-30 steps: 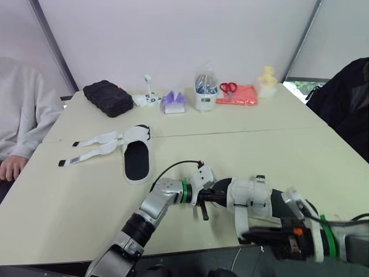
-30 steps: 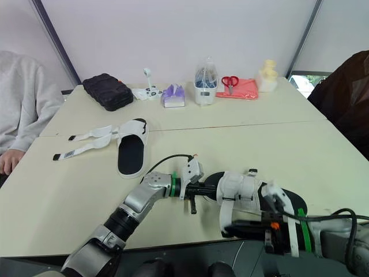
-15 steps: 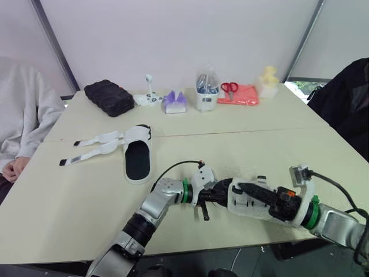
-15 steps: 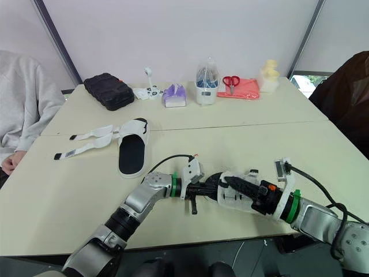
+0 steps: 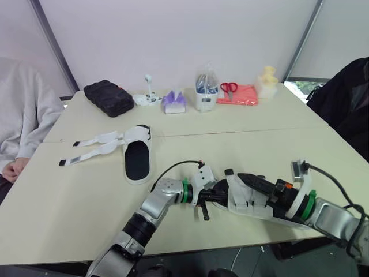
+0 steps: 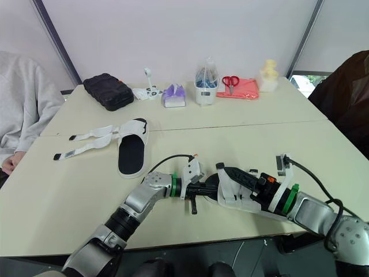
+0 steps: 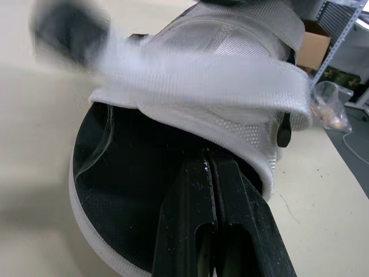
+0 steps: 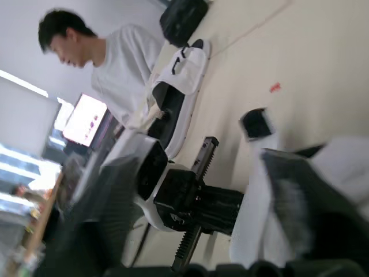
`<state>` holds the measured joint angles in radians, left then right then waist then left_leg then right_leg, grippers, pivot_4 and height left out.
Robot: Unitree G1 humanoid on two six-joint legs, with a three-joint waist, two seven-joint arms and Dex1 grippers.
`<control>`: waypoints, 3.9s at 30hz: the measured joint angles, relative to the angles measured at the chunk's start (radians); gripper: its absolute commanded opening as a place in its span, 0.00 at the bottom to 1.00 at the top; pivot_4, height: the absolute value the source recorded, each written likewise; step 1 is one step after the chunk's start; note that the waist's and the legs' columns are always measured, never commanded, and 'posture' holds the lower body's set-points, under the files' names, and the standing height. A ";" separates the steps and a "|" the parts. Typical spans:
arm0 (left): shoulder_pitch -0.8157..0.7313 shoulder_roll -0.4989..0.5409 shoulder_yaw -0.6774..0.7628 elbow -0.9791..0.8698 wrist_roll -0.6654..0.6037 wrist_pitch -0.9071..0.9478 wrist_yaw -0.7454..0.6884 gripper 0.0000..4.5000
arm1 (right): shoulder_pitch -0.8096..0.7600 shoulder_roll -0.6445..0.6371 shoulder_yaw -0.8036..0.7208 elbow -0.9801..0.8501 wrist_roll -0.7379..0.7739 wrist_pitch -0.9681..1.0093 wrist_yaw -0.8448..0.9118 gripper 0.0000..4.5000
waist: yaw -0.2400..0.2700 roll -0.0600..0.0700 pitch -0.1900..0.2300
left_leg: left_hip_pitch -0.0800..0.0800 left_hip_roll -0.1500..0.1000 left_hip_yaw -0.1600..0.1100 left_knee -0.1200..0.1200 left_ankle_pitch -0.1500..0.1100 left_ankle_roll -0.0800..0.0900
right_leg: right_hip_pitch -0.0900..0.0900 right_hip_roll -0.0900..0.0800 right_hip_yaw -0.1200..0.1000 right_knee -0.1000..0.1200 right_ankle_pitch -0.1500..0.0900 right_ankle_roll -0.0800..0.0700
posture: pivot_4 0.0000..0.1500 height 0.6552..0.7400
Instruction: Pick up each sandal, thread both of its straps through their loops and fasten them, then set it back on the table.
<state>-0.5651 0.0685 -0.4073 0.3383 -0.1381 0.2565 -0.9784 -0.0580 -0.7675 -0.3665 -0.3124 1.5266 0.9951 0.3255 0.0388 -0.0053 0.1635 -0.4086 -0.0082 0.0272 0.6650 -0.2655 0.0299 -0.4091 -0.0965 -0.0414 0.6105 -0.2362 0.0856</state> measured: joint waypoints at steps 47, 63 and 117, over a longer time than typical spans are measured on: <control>-0.002 -0.008 0.021 0.018 0.007 -0.027 0.043 0.00 | -0.563 0.004 0.311 0.458 -0.913 -0.067 0.745 0.01 | -0.001 0.000 0.000 | -0.001 0.000 0.000 0.000 0.000 0.000 | -0.002 -0.006 0.001 0.001 0.001 -0.002 | 1.00 1.00; -0.006 -0.009 0.021 0.032 0.009 -0.027 0.038 0.00 | -0.453 -0.017 0.405 0.406 -1.079 -0.141 0.631 0.01 | -0.001 0.001 -0.001 | 0.000 0.000 0.001 0.000 0.000 0.000 | -0.001 -0.005 0.001 0.001 0.001 -0.002 | 1.00 1.00; 0.206 0.113 0.142 -0.404 -0.102 0.199 0.138 0.00 | -0.105 0.133 -0.228 0.186 -0.491 0.463 0.348 0.99 | 0.000 0.002 0.000 | -0.001 0.001 0.000 -0.001 0.000 0.000 | -0.002 -0.001 0.001 0.001 0.001 -0.001 | 1.00 1.00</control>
<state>-0.3591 0.1813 -0.2657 -0.0653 -0.2404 0.4556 -0.8399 -0.1627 -0.6347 -0.5940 -0.1264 1.0356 1.4584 0.6740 0.0390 -0.0033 0.1632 -0.4091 -0.0075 0.0272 0.6636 -0.2657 0.0301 -0.4111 -0.0977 -0.0405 0.6114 -0.2355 0.0842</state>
